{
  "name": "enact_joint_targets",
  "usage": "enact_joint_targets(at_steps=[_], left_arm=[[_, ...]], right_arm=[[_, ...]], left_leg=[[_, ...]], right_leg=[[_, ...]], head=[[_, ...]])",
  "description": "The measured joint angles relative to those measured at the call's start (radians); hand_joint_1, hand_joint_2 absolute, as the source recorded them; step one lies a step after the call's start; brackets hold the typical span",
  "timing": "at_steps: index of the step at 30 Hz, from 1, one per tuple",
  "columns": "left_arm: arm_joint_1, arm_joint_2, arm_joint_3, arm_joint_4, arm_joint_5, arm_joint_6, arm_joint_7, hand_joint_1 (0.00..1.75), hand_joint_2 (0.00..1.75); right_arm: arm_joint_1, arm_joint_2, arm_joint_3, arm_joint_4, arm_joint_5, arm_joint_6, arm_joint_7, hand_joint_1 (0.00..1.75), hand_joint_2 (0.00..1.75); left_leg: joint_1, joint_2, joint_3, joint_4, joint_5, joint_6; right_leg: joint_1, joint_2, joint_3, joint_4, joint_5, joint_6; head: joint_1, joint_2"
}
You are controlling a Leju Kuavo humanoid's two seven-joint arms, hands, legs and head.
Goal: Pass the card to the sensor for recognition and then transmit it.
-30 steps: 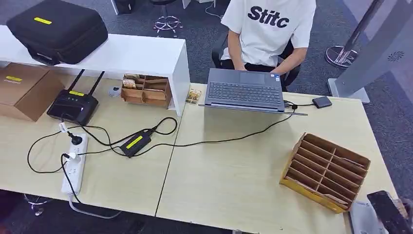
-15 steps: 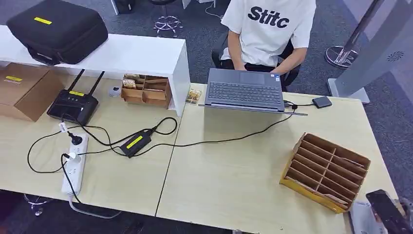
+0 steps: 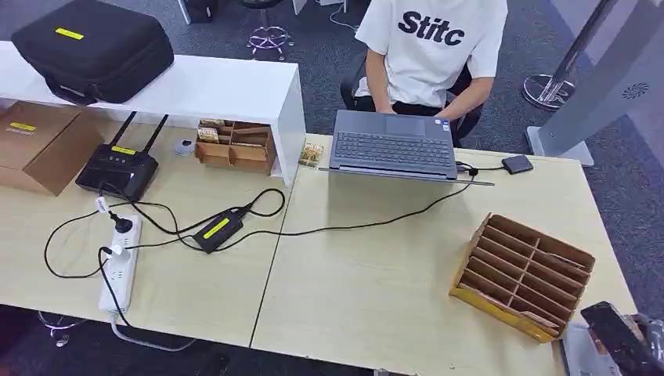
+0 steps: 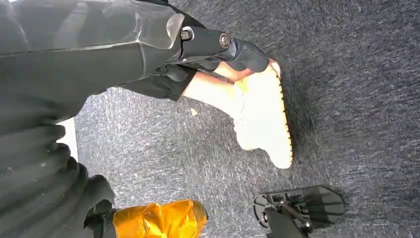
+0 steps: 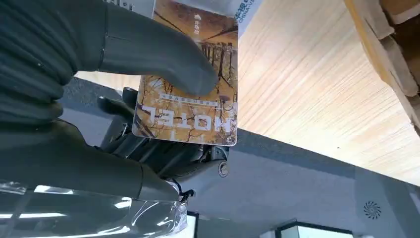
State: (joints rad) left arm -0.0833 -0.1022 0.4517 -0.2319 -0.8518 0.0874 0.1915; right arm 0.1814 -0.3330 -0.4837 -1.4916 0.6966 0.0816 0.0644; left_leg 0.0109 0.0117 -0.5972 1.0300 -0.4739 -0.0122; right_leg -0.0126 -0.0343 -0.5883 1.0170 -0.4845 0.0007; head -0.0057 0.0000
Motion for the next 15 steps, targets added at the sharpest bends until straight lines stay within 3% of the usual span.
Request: enact_joint_targets(at_steps=[5, 11, 15], left_arm=[[0.001, 0.0, 0.002, 0.0, 0.0, 0.0, -0.001, 0.0, 1.75], [0.009, -0.001, 0.003, 0.0, -0.012, 0.006, -0.008, 0.0, 1.75], [0.01, -0.003, 0.003, 0.0, -0.031, 0.0, -0.007, 0.0, 1.75]], right_arm=[[0.002, 0.003, 0.014, -0.005, -0.002, -0.074, -0.029, 1.75, 1.75], [-0.001, 0.063, 0.051, -0.152, 0.012, -0.366, -0.186, 1.75, 1.75], [-0.01, 0.106, 0.098, -0.27, -0.002, -0.48, -0.252, 1.75, 1.75]], left_leg=[[0.0, 0.0, 0.0, 0.0, 0.0, 0.0], [0.0, 0.001, 0.0, 0.0, 0.0, 0.0], [0.0, 0.001, 0.0, -0.001, 0.0, 0.0]], right_leg=[[0.0, 0.0, 0.0, 0.0, 0.0, 0.0], [0.0, 0.001, 0.0, 0.001, 0.0, 0.0], [0.0, 0.001, 0.0, 0.001, 0.0, -0.001]], head=[[0.0, 0.0], [0.0, 0.0], [0.0, 0.0]])
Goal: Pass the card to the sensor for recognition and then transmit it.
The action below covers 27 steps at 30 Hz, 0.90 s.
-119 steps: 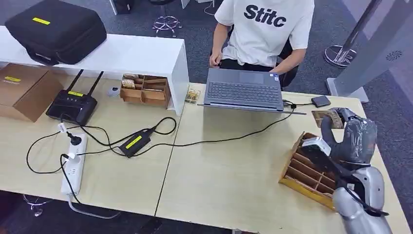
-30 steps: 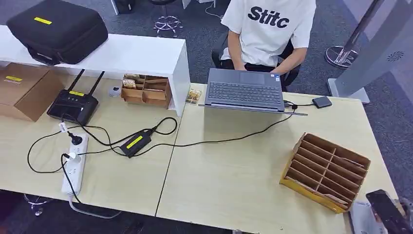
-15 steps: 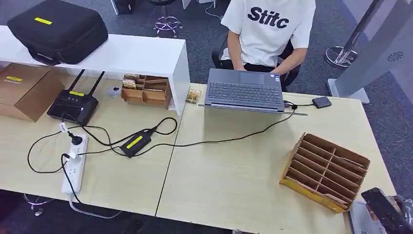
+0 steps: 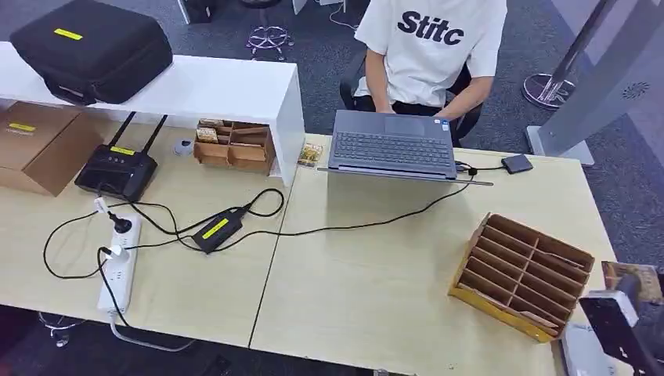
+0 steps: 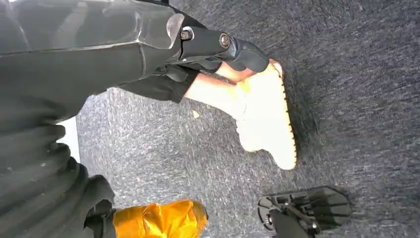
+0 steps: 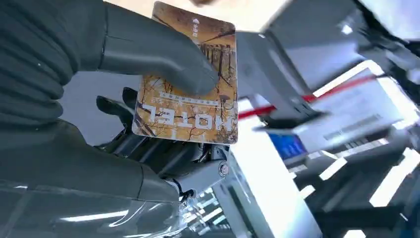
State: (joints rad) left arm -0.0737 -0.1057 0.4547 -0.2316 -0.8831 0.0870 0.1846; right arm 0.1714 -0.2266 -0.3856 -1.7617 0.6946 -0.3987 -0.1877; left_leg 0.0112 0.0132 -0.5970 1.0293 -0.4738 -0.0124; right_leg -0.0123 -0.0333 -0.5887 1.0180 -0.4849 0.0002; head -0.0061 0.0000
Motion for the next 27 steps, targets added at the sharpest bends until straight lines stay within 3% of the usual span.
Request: enact_joint_targets(at_steps=[3, 5, 12, 14, 17, 20, 23, 27], left_arm=[[-0.001, -0.002, 0.0, 0.0, -0.025, -0.007, 0.01, 0.0, 1.75], [-0.007, -0.005, 0.0, 0.0, -0.037, -0.012, 0.02, 0.0, 1.75], [-0.018, -0.01, 0.0, 0.0, -0.047, -0.016, 0.024, 0.0, 1.75], [-0.019, -0.01, -0.001, 0.0, -0.062, -0.025, 0.031, 0.0, 1.75], [-0.031, -0.013, -0.004, 0.0, -0.089, -0.046, 0.051, 0.0, 1.75], [-0.05, -0.017, -0.016, 0.0, -0.115, -0.069, 0.069, 0.0, 1.75], [-0.067, -0.019, -0.036, 0.0, -0.14, -0.094, 0.085, 0.0, 1.75], [-0.084, -0.022, -0.06, 0.0, -0.156, -0.115, 0.101, 0.0, 1.75]], right_arm=[[-0.026, 0.016, 0.044, -0.075, 0.027, -0.104, -0.049, 1.75, 1.75], [-0.056, 0.023, 0.091, -0.119, 0.082, -0.148, -0.042, 1.75, 1.75], [-0.1, 0.03, 0.174, -0.183, 0.121, -0.174, -0.024, 1.75, 1.75], [-0.14, 0.029, 0.211, -0.182, 0.186, -0.186, -0.023, 1.75, 1.75], [-0.283, 0.019, 0.324, -0.154, 0.296, -0.128, 0.031, 1.75, 1.75], [-0.491, 0.014, 0.476, -0.064, 0.341, -0.006, 0.107, 1.75, 1.75], [-0.717, 0.014, 0.629, 0.083, 0.438, 0.057, 0.182, 1.75, 1.75], [-0.958, 0.029, 0.807, 0.318, 0.481, 0.118, 0.228, 1.75, 1.75]], left_leg=[[0.0, 0.002, 0.0, 0.0, 0.0, 0.0], [0.0, 0.004, 0.001, 0.0, 0.0, 0.0], [0.0, 0.003, 0.001, 0.0, 0.0, 0.0], [-0.001, 0.005, 0.0, 0.0, 0.0, 0.0], [0.0, 0.011, 0.002, 0.0, 0.0, 0.0], [0.0, 0.012, 0.002, 0.0, 0.003, -0.002], [0.0, 0.011, 0.001, 0.0, 0.007, -0.003], [0.0, 0.009, 0.001, 0.0, 0.009, -0.004]], right_leg=[[0.0, 0.002, 0.0, 0.0, 0.0, 0.0], [0.0, 0.003, 0.0, 0.0, 0.001, 0.0], [0.0, 0.002, 0.001, 0.0, 0.001, 0.0], [-0.001, 0.005, 0.001, 0.0, 0.001, 0.0], [0.0, 0.01, 0.0, 0.001, 0.003, -0.002], [0.0, 0.012, -0.001, 0.002, 0.006, -0.003], [0.0, 0.011, -0.004, 0.004, 0.009, -0.004], [0.0, 0.009, -0.004, 0.004, 0.009, -0.004]], head=[[0.0, 0.0], [0.0, 0.0], [0.0, 0.0], [0.0, 0.0], [0.0, 0.0], [0.001, 0.0], [0.0, 0.0], [0.0, 0.0]])
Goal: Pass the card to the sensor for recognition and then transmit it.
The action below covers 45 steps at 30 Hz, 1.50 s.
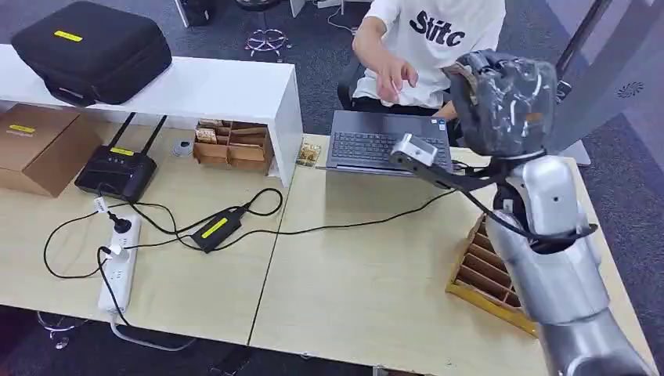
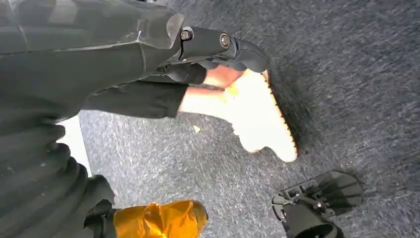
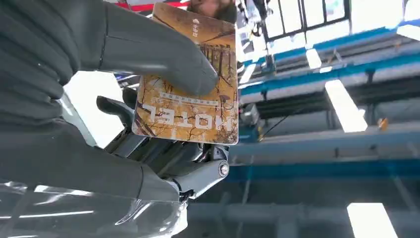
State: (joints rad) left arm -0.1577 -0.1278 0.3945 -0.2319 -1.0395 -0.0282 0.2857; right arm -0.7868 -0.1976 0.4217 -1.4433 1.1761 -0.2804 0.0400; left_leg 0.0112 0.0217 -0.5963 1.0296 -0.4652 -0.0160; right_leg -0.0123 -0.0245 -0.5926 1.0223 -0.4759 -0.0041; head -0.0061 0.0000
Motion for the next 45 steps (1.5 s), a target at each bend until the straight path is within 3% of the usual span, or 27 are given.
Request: enact_joint_targets(at_steps=[7, 11, 25, 26, 27, 28, 32, 33, 39, 42, 45], left_arm=[[-0.004, -0.003, -0.025, 0.0, -0.015, -0.008, 0.004, 0.0, 1.75], [-0.005, -0.01, -0.037, 0.0, -0.02, -0.009, 0.004, 0.0, 1.75], [-0.005, -0.012, -0.045, 0.0, -0.02, -0.01, 0.007, 0.0, 1.75], [-0.005, -0.012, -0.045, 0.0, -0.02, -0.01, 0.007, 0.0, 1.75], [-0.005, -0.012, -0.045, 0.0, -0.018, -0.01, 0.007, 0.0, 1.75], [-0.005, -0.012, -0.045, 0.0, -0.016, -0.01, 0.007, 0.0, 1.75], [-0.004, -0.011, -0.045, 0.0, -0.006, -0.01, 0.005, 0.0, 1.75], [-0.003, -0.011, -0.045, 0.0, -0.002, -0.008, 0.002, 0.0, 1.75], [0.007, -0.007, -0.045, 0.0, 0.027, 0.01, -0.011, 0.0, 1.75], [0.015, -0.003, -0.045, 0.0, 0.047, 0.026, -0.024, 0.0, 1.75], [0.029, 0.001, -0.04, 0.0, 0.071, 0.046, -0.039, 0.0, 1.75]], right_arm=[[-0.177, 0.031, 0.154, 0.252, 0.05, 0.034, 0.057, 1.75, 1.75], [-0.196, 0.051, 0.194, 0.355, 0.036, 0.008, 0.06, 1.75, 1.75], [-0.198, 0.053, 0.237, 0.413, 0.001, 0.045, 0.051, 1.75, 1.75], [-0.199, 0.053, 0.239, 0.413, -0.026, 0.073, 0.038, 1.34, 1.75], [-0.201, 0.053, 0.242, 0.412, -0.06, 0.107, 0.023, 0.35, 1.75], [-0.202, 0.053, 0.247, 0.411, -0.09, 0.141, 0.012, 0.0, 1.75], [-0.201, 0.053, 0.278, 0.403, -0.149, 0.208, -0.009, 0.0, 1.75], [-0.2, 0.052, 0.287, 0.398, -0.165, 0.208, -0.012, 0.0, 0.0], [-0.13, -0.02, 0.315, 0.278, -0.206, 0.147, -0.021, 0.0, 0.0], [-0.037, -0.099, 0.305, 0.165, -0.203, 0.06, -0.021, 0.0, 0.0], [0.134, -0.195, 0.247, 0.012, -0.173, -0.071, -0.031, 0.0, 0.0]], left_leg=[[0.0, -0.003, -0.003, 0.0, 0.0, 0.0], [0.0, -0.003, -0.003, 0.0, -0.001, 0.001], [0.0, -0.003, -0.004, 0.0, -0.001, 0.0], [0.0, -0.003, -0.004, 0.0, -0.001, 0.0], [0.0, -0.003, -0.004, 0.0, -0.001, 0.0], [0.0, -0.003, -0.004, 0.0, -0.001, 0.0], [0.0, -0.003, -0.004, 0.0, -0.001, 0.0], [0.0, -0.003, -0.003, 0.0, -0.001, 0.0], [0.0, -0.003, -0.004, 0.001, -0.001, 0.001], [0.0, -0.004, -0.004, 0.001, -0.002, 0.002], [0.0, -0.008, -0.003, 0.001, -0.004, 0.004]], right_leg=[[0.0, -0.002, -0.001, 0.0, 0.0, 0.0], [0.0, -0.003, -0.001, -0.001, 0.0, 0.0], [0.0, -0.002, -0.003, -0.001, -0.001, 0.0], [0.0, -0.002, -0.003, -0.001, -0.001, 0.0], [0.0, -0.002, -0.003, -0.001, -0.001, 0.0], [0.0, -0.002, -0.003, -0.001, -0.001, 0.0], [0.0, -0.002, -0.003, -0.001, -0.001, 0.0], [0.0, -0.002, -0.003, -0.001, -0.001, 0.0], [0.0, -0.003, -0.003, -0.002, -0.001, 0.0], [0.0, -0.004, -0.002, -0.004, -0.001, 0.001], [0.0, -0.007, 0.001, -0.006, -0.003, 0.004]], head=[[0.0, 0.0], [0.0, 0.0], [0.0, 0.0], [0.0, 0.0], [0.0, 0.0], [0.0, 0.0], [0.0, 0.0], [0.0, 0.0], [0.0, 0.0], [0.0, 0.0], [0.0, 0.0]])
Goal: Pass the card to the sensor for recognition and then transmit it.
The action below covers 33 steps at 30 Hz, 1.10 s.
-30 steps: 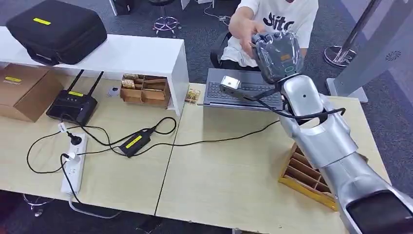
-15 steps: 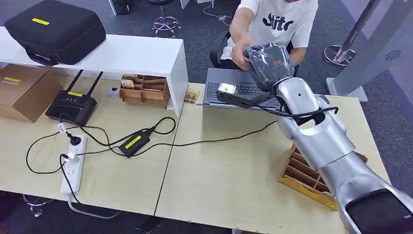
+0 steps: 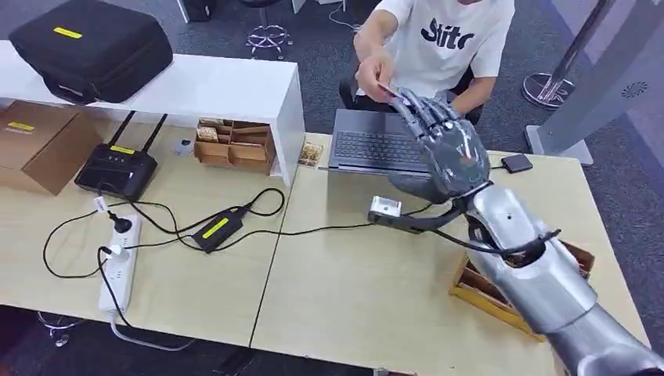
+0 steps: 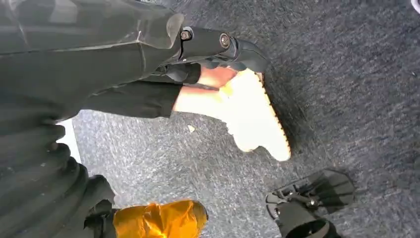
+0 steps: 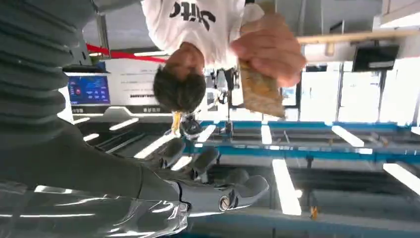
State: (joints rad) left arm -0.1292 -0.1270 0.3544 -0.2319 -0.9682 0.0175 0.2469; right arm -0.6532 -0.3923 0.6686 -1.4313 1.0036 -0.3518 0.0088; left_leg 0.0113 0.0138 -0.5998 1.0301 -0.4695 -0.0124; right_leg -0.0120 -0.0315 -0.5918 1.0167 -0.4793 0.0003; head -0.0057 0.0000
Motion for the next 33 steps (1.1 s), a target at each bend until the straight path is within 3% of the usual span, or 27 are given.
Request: enact_joint_targets(at_steps=[2, 6, 7, 14, 19, 27, 33], left_arm=[[0.013, 0.004, 0.003, 0.0, 0.008, 0.007, -0.008, 0.0, 1.75], [0.018, 0.01, 0.01, 0.0, 0.01, 0.01, -0.01, 0.0, 1.75], [0.018, 0.01, 0.01, 0.0, 0.013, 0.011, -0.01, 0.0, 1.75], [0.038, 0.016, 0.037, 0.0, 0.045, 0.04, -0.026, 0.0, 1.75], [0.043, 0.02, 0.056, 0.0, 0.054, 0.046, -0.033, 0.0, 1.75], [0.043, 0.021, 0.072, 0.0, 0.05, 0.046, -0.034, 0.0, 1.75], [0.042, 0.02, 0.073, 0.0, 0.038, 0.046, -0.032, 0.0, 1.75]], right_arm=[[0.128, -0.044, -0.059, -0.097, 0.023, -0.057, -0.014, 0.0, 0.0], [0.259, -0.093, -0.131, -0.206, 0.034, -0.064, -0.023, 0.0, 0.0], [0.272, -0.097, -0.14, -0.221, 0.034, -0.066, -0.024, 0.0, 1.75], [0.547, -0.11, -0.318, -0.385, 0.028, -0.186, -0.058, 0.0, 1.75], [0.707, -0.104, -0.464, -0.436, 0.002, -0.203, -0.094, 0.0, 1.75], [0.771, -0.084, -0.584, -0.441, 0.024, -0.159, -0.097, 0.0, 1.75], [0.759, -0.08, -0.631, -0.365, 0.055, -0.109, -0.072, 0.0, 1.75]], left_leg=[[0.0, 0.0, -0.001, 0.0, -0.002, 0.001], [0.0, 0.005, 0.0, 0.0, -0.004, 0.0], [0.0, 0.005, 0.001, 0.0, -0.004, 0.0], [0.0, 0.001, 0.0, 0.0, -0.004, 0.0], [0.0, 0.002, 0.0, 0.0, -0.006, 0.002], [-0.001, 0.002, 0.001, 0.0, -0.005, 0.002], [-0.001, 0.003, 0.001, 0.0, -0.005, 0.002]], right_leg=[[0.0, 0.0, 0.0, 0.0, -0.001, 0.0], [0.0, 0.003, -0.001, 0.0, -0.001, -0.001], [0.0, 0.004, -0.001, 0.0, -0.001, -0.001], [0.0, 0.0, 0.0, 0.0, -0.003, 0.001], [-0.001, 0.001, 0.0, 0.0, -0.004, 0.001], [-0.001, 0.001, 0.001, 0.0, -0.004, 0.001], [-0.001, 0.001, 0.001, 0.0, -0.004, 0.001]], head=[[0.0, 0.0], [0.0, 0.0], [0.0, 0.0], [0.0, 0.0], [0.0, 0.0], [0.0, 0.0], [0.0, 0.0]])
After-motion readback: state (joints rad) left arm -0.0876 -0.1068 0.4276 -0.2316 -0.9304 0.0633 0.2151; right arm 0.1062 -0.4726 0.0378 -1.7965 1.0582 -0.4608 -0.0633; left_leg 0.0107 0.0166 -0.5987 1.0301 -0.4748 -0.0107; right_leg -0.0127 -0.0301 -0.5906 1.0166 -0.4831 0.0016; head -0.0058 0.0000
